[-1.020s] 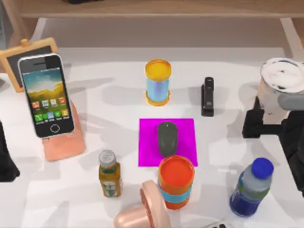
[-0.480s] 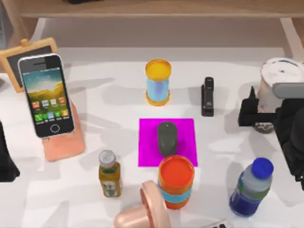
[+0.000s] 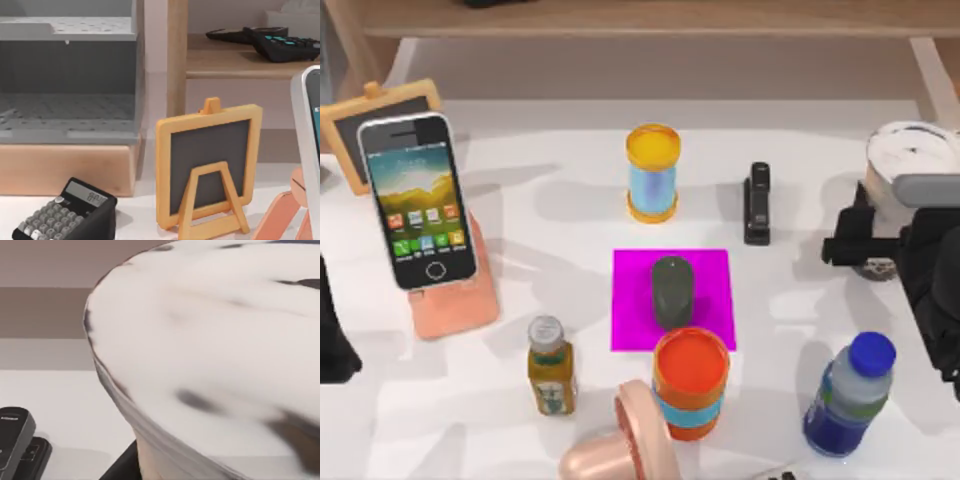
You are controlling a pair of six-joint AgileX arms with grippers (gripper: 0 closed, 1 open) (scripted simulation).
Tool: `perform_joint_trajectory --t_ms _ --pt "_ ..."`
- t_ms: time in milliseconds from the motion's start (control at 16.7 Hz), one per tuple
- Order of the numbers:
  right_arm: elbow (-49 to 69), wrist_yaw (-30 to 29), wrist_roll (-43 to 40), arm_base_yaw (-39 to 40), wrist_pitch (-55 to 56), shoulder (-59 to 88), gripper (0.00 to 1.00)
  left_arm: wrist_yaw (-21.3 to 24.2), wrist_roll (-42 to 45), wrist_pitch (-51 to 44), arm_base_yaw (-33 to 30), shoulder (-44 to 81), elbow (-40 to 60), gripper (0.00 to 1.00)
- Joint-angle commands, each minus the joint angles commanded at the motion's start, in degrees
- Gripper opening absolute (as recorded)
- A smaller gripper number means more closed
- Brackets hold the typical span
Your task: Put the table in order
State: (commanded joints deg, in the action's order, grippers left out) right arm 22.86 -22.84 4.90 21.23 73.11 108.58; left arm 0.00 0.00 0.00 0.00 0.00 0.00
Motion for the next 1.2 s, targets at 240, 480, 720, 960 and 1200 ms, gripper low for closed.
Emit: perform_joint_trajectory --t_ms 240,480,720,960,1200 --pt "0.00 0.00 0.00 0.00 0.00 0.00 0.32 0.00 0.00 0.00 0.00 0.00 0.00 1.00" --pt "0.00 0.00 0.00 0.00 0.00 0.00 0.02 0.00 0.00 0.00 0.00 0.00 0.00 1.00" --pt "0.00 0.00 0.00 0.00 0.00 0.00 0.00 0.00 0.00 0.00 0.00 0.00 0.00 1.00" --pt "0.00 0.00 0.00 0.00 0.00 0.00 0.00 0.00 0.00 0.00 0.00 0.00 0.00 1.00" --pt "0.03 0.04 0.10 0.03 -1.61 -1.60 0.00 0.00 0.00 0.00 0.00 0.00 0.00 1.00"
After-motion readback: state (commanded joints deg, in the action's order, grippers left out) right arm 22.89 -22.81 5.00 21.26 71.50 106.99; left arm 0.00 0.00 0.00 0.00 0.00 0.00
